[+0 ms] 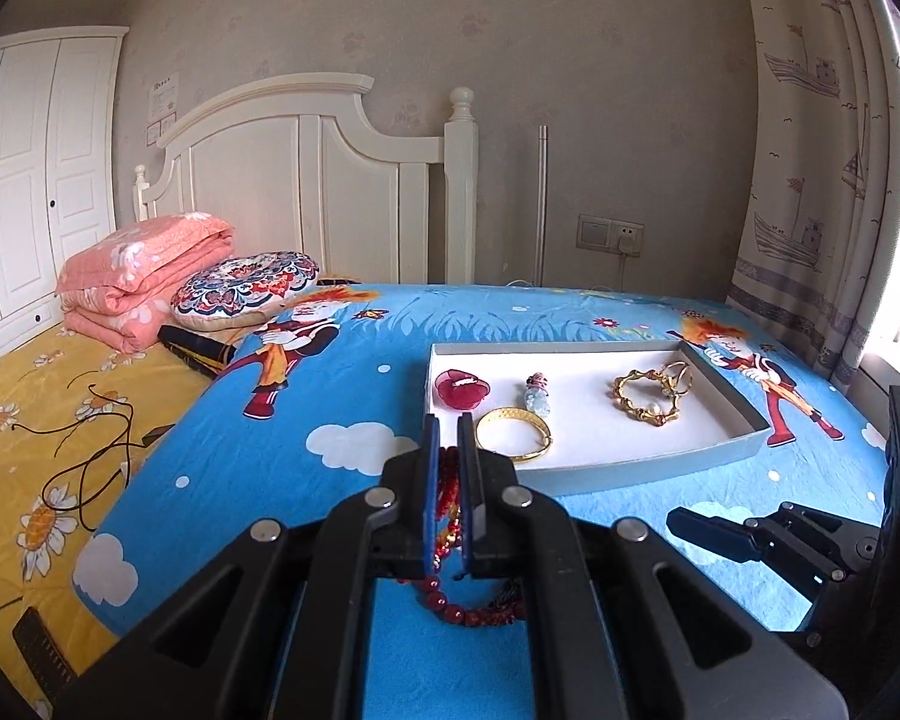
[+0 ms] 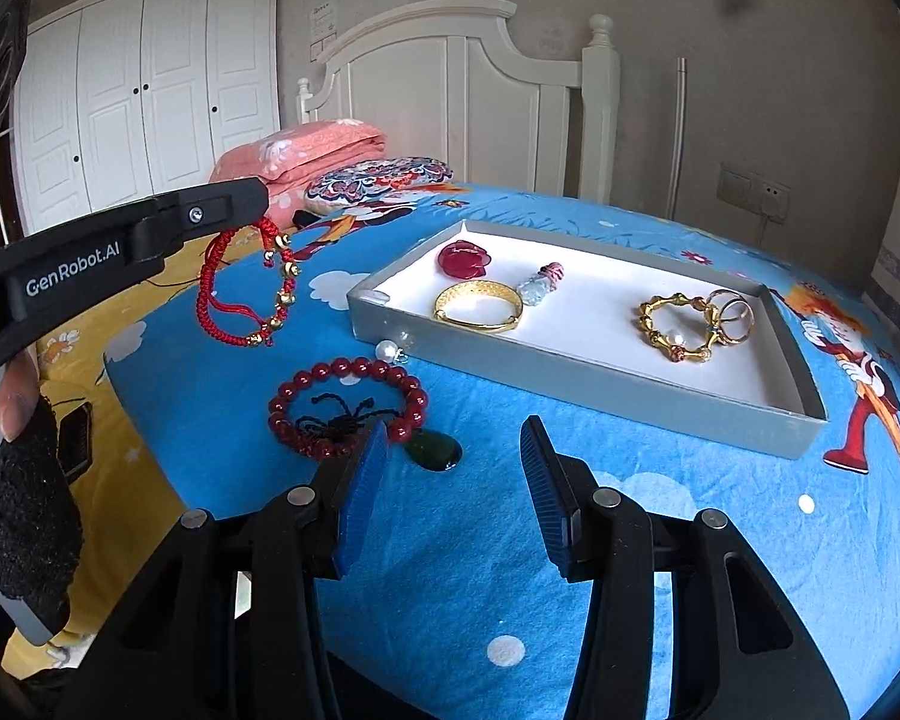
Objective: Organize jewelry
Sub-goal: 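Lift the red tassel necklace with the left tool while the right tool grasps the green jade pendant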
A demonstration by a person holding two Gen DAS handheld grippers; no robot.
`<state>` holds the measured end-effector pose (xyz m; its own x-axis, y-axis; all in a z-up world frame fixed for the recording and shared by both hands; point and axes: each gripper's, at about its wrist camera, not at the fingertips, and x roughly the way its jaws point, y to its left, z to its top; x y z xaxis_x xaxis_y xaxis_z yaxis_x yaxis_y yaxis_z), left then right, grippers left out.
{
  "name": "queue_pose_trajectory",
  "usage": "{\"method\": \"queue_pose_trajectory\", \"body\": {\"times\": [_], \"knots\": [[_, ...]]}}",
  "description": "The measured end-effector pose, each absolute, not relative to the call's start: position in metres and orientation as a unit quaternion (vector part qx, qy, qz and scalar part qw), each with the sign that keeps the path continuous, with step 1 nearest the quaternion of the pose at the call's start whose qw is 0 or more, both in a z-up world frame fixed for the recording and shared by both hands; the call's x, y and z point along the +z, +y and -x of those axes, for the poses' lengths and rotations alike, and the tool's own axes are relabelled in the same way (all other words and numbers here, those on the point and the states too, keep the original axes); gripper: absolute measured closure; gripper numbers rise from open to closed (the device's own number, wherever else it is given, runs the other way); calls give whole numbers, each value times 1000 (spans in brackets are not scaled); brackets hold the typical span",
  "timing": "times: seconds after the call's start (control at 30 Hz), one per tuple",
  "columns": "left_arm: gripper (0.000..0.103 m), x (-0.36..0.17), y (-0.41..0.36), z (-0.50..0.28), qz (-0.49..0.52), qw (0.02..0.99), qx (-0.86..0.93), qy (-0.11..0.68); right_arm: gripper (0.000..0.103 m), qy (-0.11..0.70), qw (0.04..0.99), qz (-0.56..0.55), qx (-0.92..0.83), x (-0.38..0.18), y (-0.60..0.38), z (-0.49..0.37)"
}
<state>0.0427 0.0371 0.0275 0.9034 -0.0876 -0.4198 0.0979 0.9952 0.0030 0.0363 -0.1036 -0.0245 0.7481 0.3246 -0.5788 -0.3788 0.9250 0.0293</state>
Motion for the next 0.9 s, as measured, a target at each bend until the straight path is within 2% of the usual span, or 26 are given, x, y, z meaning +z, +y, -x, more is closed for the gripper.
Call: {"method": "queue_pose_trajectory", "body": {"times": [0.17, 0.5, 0.63, 0.73, 0.9], "knots": [[97, 12, 50, -44, -21, 974, -24, 226, 58, 303, 927, 55, 214, -21, -82, -43], [97, -19, 80, -53, -12, 967, -8, 253, 81, 352, 906, 92, 217, -33, -36, -65], [97, -36, 94, -57, 10, 960, -13, 279, 84, 369, 902, 108, 198, -38, -41, -67], [91, -43, 96, -57, 16, 958, -16, 287, 84, 381, 900, 100, 187, -39, -55, -68], [76, -49, 88, -57, 16, 957, -24, 289, 84, 387, 900, 97, 175, -40, -70, -62]]}}
